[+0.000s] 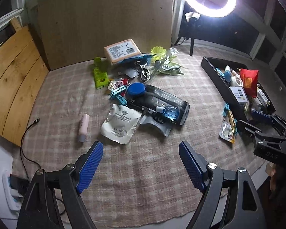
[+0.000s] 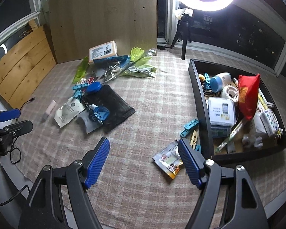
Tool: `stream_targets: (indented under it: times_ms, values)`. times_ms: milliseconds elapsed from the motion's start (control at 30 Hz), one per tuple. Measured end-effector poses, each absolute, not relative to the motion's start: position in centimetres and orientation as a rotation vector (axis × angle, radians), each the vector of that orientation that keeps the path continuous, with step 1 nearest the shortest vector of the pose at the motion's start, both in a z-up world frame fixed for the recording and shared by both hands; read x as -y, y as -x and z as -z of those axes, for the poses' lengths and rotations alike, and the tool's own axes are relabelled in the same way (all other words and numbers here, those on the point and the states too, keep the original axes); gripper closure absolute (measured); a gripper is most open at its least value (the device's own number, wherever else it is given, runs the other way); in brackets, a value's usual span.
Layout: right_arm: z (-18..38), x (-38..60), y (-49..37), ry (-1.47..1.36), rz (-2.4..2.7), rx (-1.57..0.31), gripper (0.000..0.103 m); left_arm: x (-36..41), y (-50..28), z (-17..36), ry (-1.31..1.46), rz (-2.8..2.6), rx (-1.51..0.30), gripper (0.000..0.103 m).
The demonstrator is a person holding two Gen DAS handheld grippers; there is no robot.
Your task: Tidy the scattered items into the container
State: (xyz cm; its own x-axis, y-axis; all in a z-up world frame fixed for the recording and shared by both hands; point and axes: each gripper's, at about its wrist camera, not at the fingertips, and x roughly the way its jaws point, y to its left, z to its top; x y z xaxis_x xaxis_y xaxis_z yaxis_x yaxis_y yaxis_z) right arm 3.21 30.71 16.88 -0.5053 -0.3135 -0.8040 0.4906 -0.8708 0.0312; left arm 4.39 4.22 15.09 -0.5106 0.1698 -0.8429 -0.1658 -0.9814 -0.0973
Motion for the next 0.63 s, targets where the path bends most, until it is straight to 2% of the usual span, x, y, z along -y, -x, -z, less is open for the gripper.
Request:
stream_targets:
  times_ms: [633]
  values:
    - [-16.06, -29.94, -4.32, -1.245, 2.377, -0.279, 0.030, -3.24, -5.10, -15.02, 1.380, -2.528, 0.070, 0.022]
